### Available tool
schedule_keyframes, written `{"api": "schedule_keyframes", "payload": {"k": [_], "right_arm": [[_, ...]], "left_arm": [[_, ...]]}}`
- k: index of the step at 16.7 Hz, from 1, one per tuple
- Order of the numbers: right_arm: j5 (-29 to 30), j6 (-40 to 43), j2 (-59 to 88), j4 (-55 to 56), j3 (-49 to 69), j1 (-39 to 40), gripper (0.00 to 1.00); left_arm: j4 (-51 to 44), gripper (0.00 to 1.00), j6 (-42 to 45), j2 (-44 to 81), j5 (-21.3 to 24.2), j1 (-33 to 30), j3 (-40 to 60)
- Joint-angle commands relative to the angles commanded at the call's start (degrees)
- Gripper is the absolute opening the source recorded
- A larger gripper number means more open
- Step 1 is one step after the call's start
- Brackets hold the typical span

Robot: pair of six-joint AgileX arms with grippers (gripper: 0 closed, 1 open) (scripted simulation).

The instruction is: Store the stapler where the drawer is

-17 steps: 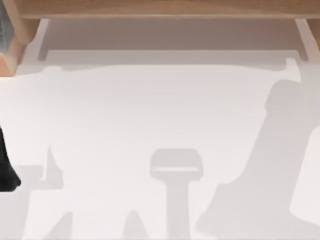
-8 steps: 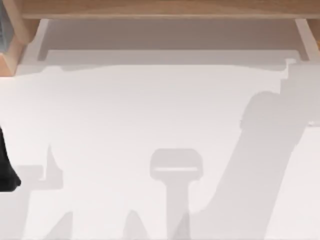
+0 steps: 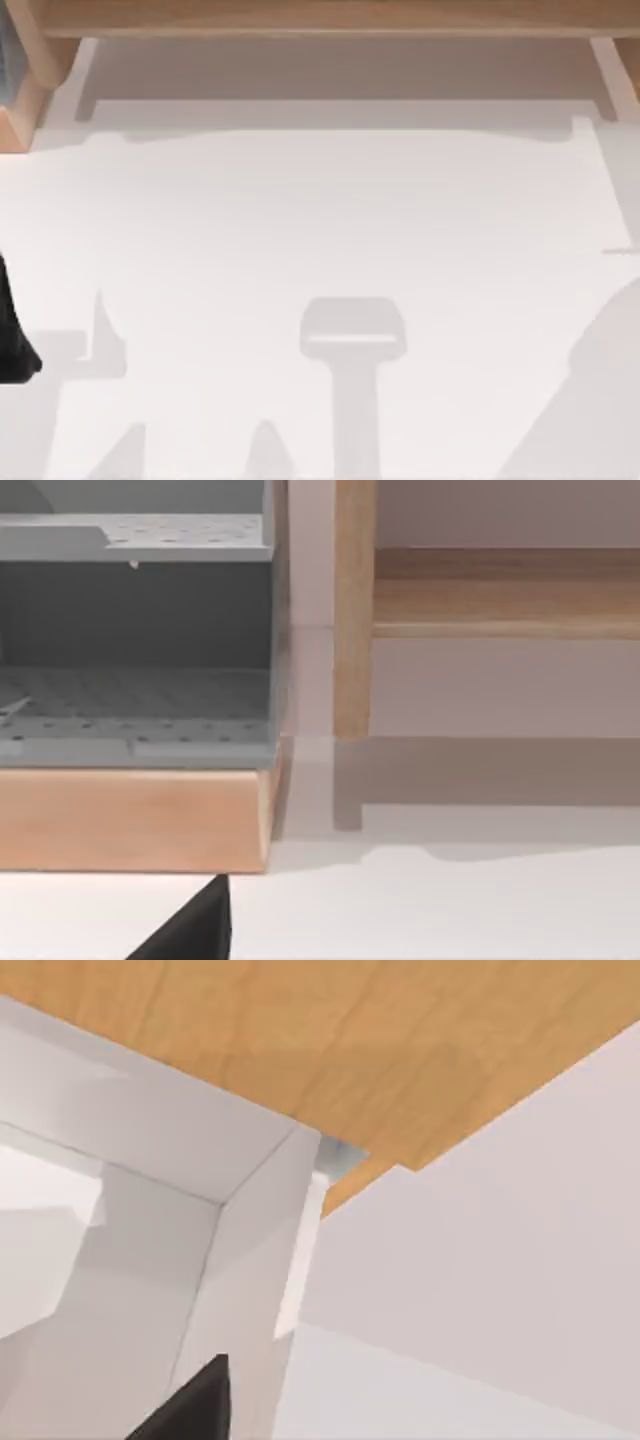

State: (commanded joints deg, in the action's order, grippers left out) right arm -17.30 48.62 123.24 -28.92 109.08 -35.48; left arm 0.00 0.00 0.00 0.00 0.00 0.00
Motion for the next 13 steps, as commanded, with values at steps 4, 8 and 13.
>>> {"api": "schedule_keyframes", "payload": {"k": [4, 8, 13], "right_arm": [[-4.47, 11.01, -4.42, 25.91, -14.86, -7.98, 1.0], [-8.65, 21.28, -6.2, 52.07, -32.07, -14.22, 1.0], [-14.36, 31.15, -6.02, 81.95, -54.69, -17.57, 1.0]], "left_arm": [[0.0, 1.0, 0.0, 0.0, 0.0, 0.0, 0.0], [0.0, 1.0, 0.0, 0.0, 0.0, 0.0, 0.0], [0.0, 1.0, 0.0, 0.0, 0.0, 0.0, 0.0]]}}
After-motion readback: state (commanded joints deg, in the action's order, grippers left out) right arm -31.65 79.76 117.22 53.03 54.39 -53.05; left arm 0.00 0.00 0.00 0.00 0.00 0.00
